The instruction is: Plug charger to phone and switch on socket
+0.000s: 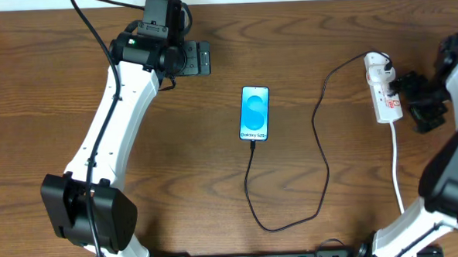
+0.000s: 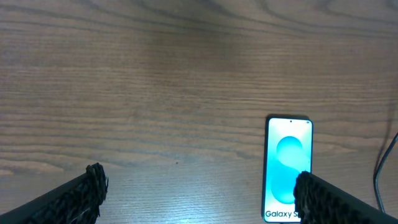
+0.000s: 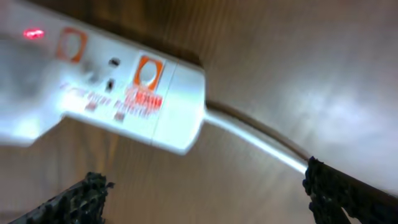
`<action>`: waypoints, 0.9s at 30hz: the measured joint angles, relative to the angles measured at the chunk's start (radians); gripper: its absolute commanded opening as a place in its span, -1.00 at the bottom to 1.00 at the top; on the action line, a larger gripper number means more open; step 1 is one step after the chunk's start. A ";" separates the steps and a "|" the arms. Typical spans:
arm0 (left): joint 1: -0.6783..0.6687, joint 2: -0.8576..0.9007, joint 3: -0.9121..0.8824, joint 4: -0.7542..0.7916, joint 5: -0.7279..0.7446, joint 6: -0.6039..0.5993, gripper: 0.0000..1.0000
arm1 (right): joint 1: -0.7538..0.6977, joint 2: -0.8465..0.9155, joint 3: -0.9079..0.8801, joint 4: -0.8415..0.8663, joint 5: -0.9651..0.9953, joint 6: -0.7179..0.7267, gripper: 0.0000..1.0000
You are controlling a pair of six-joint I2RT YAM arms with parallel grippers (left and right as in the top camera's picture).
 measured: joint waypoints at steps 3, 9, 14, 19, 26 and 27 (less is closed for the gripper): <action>0.000 0.000 0.000 0.000 0.000 0.000 0.95 | 0.000 -0.110 0.000 -0.070 0.023 -0.010 0.98; 0.000 0.000 0.000 0.000 0.000 0.000 0.95 | 0.051 -0.297 -0.014 -0.118 0.049 -0.056 0.99; 0.000 0.000 0.000 0.000 0.000 0.000 0.95 | 0.196 -0.456 -0.126 -0.036 0.073 -0.099 0.98; 0.000 0.000 0.000 0.000 0.000 0.000 0.95 | 0.397 -0.652 -0.319 0.123 0.147 -0.163 0.98; 0.000 0.000 0.000 0.000 0.000 0.000 0.95 | 0.581 -0.849 -0.523 0.184 0.229 -0.197 0.98; 0.000 0.000 0.000 0.000 0.000 0.000 0.95 | 0.582 -0.858 -0.529 0.184 0.230 -0.198 0.99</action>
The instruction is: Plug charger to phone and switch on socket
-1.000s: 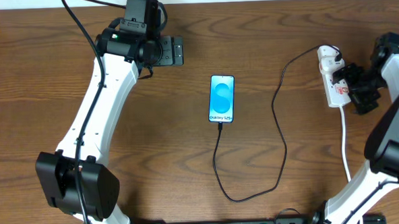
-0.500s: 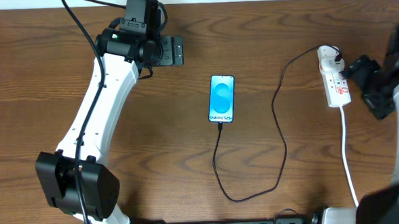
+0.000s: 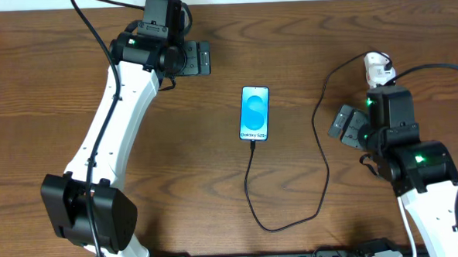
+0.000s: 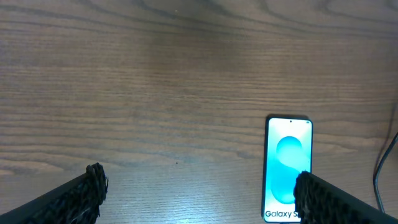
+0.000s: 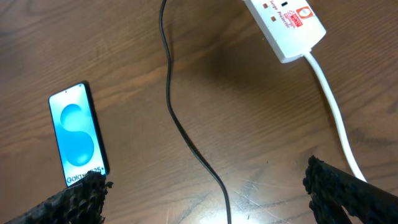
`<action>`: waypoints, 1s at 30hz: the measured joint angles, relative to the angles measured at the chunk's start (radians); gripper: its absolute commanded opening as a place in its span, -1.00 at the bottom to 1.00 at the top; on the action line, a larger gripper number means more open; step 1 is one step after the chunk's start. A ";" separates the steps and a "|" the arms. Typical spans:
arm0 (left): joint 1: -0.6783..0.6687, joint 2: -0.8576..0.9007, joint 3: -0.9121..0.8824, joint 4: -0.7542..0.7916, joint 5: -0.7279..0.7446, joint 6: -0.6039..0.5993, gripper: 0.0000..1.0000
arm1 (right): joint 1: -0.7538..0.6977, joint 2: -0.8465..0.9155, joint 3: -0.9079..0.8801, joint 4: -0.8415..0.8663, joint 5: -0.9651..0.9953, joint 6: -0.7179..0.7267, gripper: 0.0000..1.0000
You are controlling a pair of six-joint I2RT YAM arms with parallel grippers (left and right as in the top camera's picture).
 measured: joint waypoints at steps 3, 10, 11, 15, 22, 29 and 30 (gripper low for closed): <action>0.000 0.000 0.000 0.000 0.000 0.000 0.95 | 0.000 -0.005 -0.002 0.002 -0.002 -0.003 0.99; 0.000 0.000 0.000 0.000 0.000 0.000 0.95 | 0.000 -0.005 -0.002 -0.023 -0.026 -0.006 0.99; 0.000 0.000 0.000 0.000 0.000 0.000 0.95 | 0.000 -0.005 -0.002 -0.023 -0.027 -0.006 0.98; 0.000 0.000 0.000 0.000 0.000 0.000 0.95 | 0.000 -0.005 -0.003 -0.027 -0.030 -0.010 0.99; 0.000 0.000 0.000 0.000 0.000 0.000 0.95 | 0.000 -0.005 -0.003 -0.032 -0.029 -0.012 0.99; 0.000 0.000 0.000 0.000 0.000 0.000 0.95 | 0.000 -0.005 -0.005 -0.189 -0.024 -0.014 0.98; 0.000 0.000 0.000 0.000 0.000 0.000 0.95 | 0.000 -0.005 -0.005 -0.198 -0.022 -0.014 0.99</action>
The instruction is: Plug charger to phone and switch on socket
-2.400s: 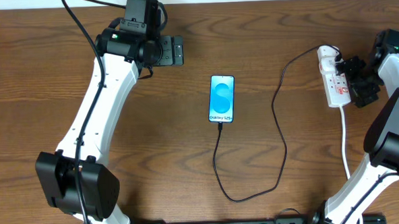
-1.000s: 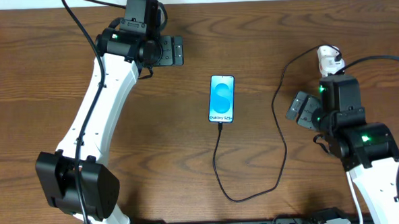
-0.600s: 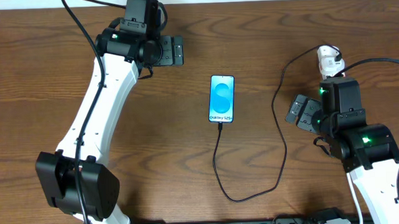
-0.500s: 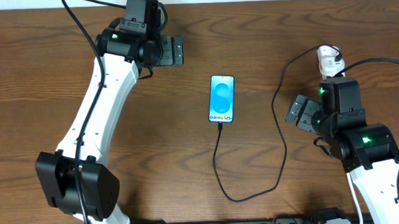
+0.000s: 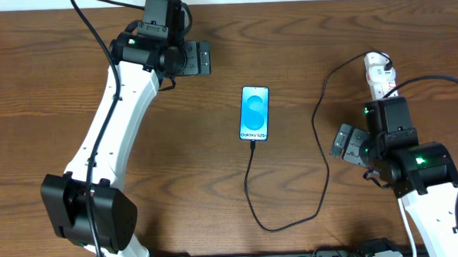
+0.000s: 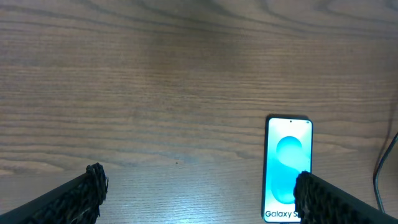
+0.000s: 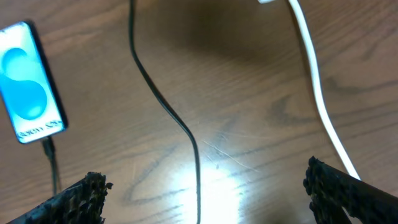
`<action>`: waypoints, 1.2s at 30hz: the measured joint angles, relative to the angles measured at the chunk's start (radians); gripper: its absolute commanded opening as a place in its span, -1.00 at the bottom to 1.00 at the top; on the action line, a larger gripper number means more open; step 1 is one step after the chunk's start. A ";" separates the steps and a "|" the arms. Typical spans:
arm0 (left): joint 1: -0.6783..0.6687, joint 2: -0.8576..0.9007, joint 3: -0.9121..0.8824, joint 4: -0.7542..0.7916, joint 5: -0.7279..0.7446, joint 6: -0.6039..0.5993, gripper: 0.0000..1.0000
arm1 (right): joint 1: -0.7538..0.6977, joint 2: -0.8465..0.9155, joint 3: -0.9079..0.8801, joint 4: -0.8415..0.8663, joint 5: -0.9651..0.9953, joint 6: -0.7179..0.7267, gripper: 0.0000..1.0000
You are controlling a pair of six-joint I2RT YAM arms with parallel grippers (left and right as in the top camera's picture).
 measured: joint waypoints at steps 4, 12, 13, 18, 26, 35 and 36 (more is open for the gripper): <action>0.000 0.000 0.000 0.000 0.000 0.000 0.95 | 0.000 0.000 -0.010 -0.002 0.005 -0.015 0.99; 0.000 0.000 0.000 0.000 0.000 0.000 0.95 | 0.000 -0.068 -0.202 0.253 0.010 -0.116 0.99; 0.000 0.000 0.000 0.001 0.000 0.000 0.95 | 0.000 -0.085 -0.229 0.288 0.007 -0.129 0.99; 0.000 0.000 0.000 0.000 0.000 0.000 0.95 | -0.001 -0.254 -0.417 0.525 -0.032 -0.241 0.99; 0.000 0.000 0.000 0.000 0.000 0.000 0.95 | -0.062 -0.550 -0.636 0.785 -0.067 -0.367 0.99; 0.000 0.000 0.000 0.000 0.000 0.000 0.95 | -0.148 -0.797 -0.847 1.022 -0.159 -0.492 0.99; 0.000 0.000 0.000 0.000 0.000 0.000 0.95 | -0.148 -0.816 -0.865 1.035 -0.159 -0.501 0.99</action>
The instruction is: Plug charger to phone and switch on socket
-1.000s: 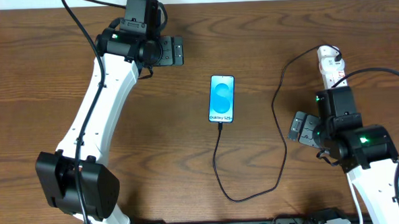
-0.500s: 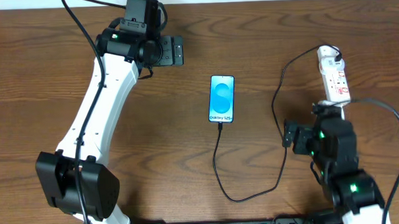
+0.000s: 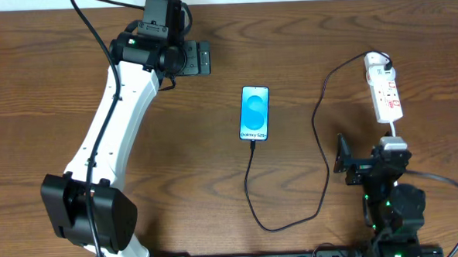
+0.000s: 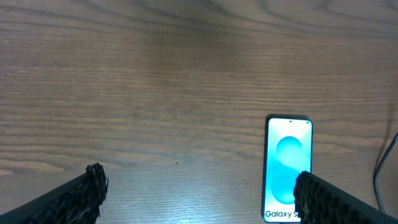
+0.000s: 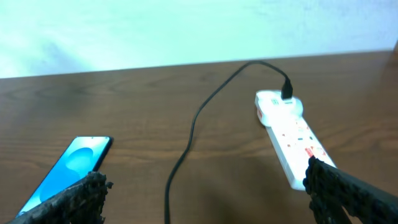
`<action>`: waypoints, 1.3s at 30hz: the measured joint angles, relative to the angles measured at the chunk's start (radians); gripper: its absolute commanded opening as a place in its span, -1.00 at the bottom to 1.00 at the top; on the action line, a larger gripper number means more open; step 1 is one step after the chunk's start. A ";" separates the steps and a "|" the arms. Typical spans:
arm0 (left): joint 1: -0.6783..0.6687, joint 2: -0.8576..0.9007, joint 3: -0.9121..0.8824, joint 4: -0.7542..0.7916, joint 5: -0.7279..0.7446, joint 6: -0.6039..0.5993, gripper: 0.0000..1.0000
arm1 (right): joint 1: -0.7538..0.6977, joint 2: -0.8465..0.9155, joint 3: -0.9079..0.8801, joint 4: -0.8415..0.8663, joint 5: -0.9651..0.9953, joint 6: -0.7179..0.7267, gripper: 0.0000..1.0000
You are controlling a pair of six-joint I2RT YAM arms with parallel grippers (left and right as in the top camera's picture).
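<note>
The phone (image 3: 255,113) lies face up mid-table with its blue screen lit. A black charger cable (image 3: 320,140) runs from the phone's lower end, loops toward the front and rises to the far end of the white power strip (image 3: 384,89) at right. My left gripper (image 4: 199,202) stands open over the table at the back left, with the phone (image 4: 289,168) by its right finger. Down at the front right, my right gripper (image 5: 205,199) is open and empty, looking across at the strip (image 5: 291,134) and the phone (image 5: 67,165).
The strip's white lead (image 3: 396,156) runs toward the front edge under my right arm. The left arm (image 3: 113,126) spans the left side of the wooden table (image 3: 42,113). A pale wall (image 5: 186,31) rises behind the table's far edge.
My right arm has drawn back from beside the power strip to the front right edge. Its camera now looks level across the table. The left arm, phone and cable have not moved.
My right gripper was close to the power strip at the far right, where a red light showed. Then it hung open left of the strip, then lower over the cable, and now it sits folded at the front edge. The cable stayed in the phone throughout.
</note>
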 measured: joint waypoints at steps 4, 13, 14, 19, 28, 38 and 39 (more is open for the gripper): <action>0.000 0.000 0.000 0.000 0.000 0.000 0.95 | -0.002 -0.068 -0.080 0.053 0.000 -0.020 0.99; 0.000 0.000 0.000 0.000 0.000 0.000 0.95 | -0.002 -0.166 -0.138 0.077 0.020 -0.047 0.99; 0.000 0.000 0.000 0.000 0.000 0.000 0.95 | -0.002 -0.168 -0.138 0.076 0.021 -0.051 0.98; 0.000 0.000 0.000 0.000 0.000 0.000 0.95 | -0.002 -0.185 -0.138 0.004 0.032 -0.062 0.98; 0.000 0.000 0.000 0.000 0.000 0.000 0.95 | -0.002 -0.206 -0.138 0.004 0.037 -0.069 0.98; 0.000 0.000 0.000 0.000 0.000 0.000 0.95 | -0.002 -0.235 -0.138 0.004 0.039 -0.072 0.99; 0.000 0.000 0.000 0.000 0.000 0.000 0.95 | -0.002 -0.235 -0.138 0.004 0.039 -0.072 0.99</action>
